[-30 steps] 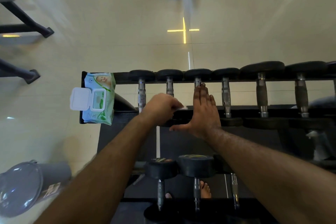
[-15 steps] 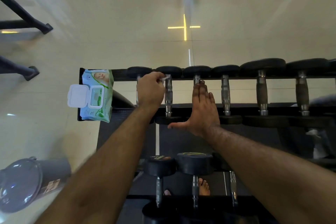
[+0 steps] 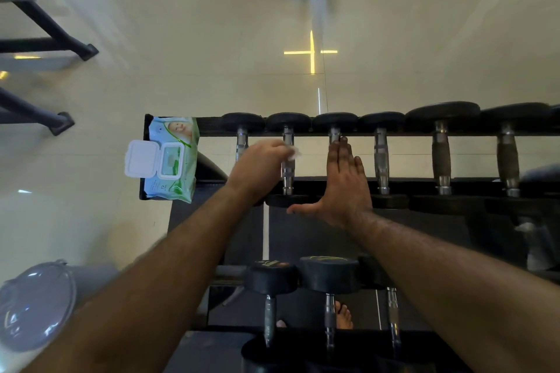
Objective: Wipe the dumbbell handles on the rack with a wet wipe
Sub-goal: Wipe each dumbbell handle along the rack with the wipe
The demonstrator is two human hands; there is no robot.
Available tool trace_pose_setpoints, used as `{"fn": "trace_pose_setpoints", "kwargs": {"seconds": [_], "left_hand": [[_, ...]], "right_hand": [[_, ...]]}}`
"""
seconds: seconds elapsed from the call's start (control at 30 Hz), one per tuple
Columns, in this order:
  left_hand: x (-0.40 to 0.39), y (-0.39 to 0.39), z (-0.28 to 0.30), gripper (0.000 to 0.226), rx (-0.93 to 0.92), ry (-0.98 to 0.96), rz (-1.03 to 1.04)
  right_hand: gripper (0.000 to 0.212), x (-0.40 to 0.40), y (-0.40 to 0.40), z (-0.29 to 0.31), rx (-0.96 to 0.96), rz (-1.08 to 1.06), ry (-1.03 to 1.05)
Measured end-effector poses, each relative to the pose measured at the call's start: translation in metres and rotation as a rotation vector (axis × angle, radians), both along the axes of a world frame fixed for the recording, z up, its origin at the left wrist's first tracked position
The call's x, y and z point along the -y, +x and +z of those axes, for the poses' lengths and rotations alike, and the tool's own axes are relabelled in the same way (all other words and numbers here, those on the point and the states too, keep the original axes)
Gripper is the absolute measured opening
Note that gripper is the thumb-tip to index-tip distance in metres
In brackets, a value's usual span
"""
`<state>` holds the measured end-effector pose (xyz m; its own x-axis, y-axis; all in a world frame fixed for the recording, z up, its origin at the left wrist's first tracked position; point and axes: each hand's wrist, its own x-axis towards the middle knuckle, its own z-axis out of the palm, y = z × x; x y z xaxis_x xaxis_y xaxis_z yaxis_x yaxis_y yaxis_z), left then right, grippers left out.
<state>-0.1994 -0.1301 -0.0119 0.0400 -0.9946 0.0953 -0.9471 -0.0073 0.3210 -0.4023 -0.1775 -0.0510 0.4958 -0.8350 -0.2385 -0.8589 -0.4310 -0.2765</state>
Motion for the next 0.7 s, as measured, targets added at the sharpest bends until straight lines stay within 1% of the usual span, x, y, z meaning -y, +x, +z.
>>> {"fn": "trace_pose_setpoints", "kwargs": {"seconds": [0.03,0.07,0.17,0.23,0.3,0.33,0.37,0.4,0.43,0.5,0.53,0.57,0.63,0.67,0.7], "left_hand": [[0.007,-0.004,-0.005,0.042,0.067,-0.087,0.012],[0.012,-0.007,-0.010,0.044,0.126,-0.133,0.013],[0.023,-0.009,-0.025,0.042,0.226,-0.113,-0.044],[0.018,-0.007,-0.026,0.034,0.244,-0.011,-0.199],[0.004,-0.006,-0.020,0.027,0.262,0.182,-0.405],[-0.004,-0.005,-0.012,0.025,0.243,0.280,-0.449],[-0.012,-0.001,-0.004,0.025,0.207,0.358,-0.418],[-0.021,0.005,0.005,0.024,0.143,0.379,-0.335],[-0.031,0.013,0.012,0.024,0.037,0.345,-0.214],[-0.054,0.024,0.026,0.020,-0.283,0.137,0.101],[-0.066,0.026,0.033,0.016,-0.470,0.032,0.279],[-0.075,0.027,0.038,0.013,-0.670,-0.044,0.452],[-0.086,0.025,0.043,0.011,-1.026,-0.155,0.719],[-0.090,0.025,0.042,0.012,-1.161,-0.205,0.812],[-0.092,0.027,0.041,0.012,-1.282,-0.255,0.889]], "right_hand": [[0.176,0.000,0.000,0.001,0.004,-0.003,-0.006],[0.176,-0.001,0.001,0.001,0.010,-0.004,-0.012],[0.175,0.000,0.001,0.001,0.016,-0.005,-0.022],[0.174,0.000,0.000,-0.001,0.009,0.000,-0.020],[0.174,0.000,-0.001,-0.001,-0.001,-0.001,-0.022],[0.175,0.001,0.000,-0.001,-0.010,-0.002,-0.017],[0.175,0.002,0.000,0.000,-0.030,-0.003,-0.008],[0.175,0.002,0.001,0.001,-0.058,-0.001,-0.001],[0.172,0.003,0.002,0.003,-0.090,0.013,-0.001],[0.159,-0.001,0.002,0.009,-0.106,0.108,-0.048],[0.147,-0.005,0.004,0.013,-0.076,0.197,-0.100],[0.128,-0.011,0.009,0.019,-0.029,0.306,-0.142],[0.080,-0.026,0.028,0.029,0.000,0.542,-0.190],[0.059,-0.032,0.042,0.034,-0.043,0.620,-0.183],[0.047,-0.038,0.057,0.041,-0.102,0.634,-0.151]]}}
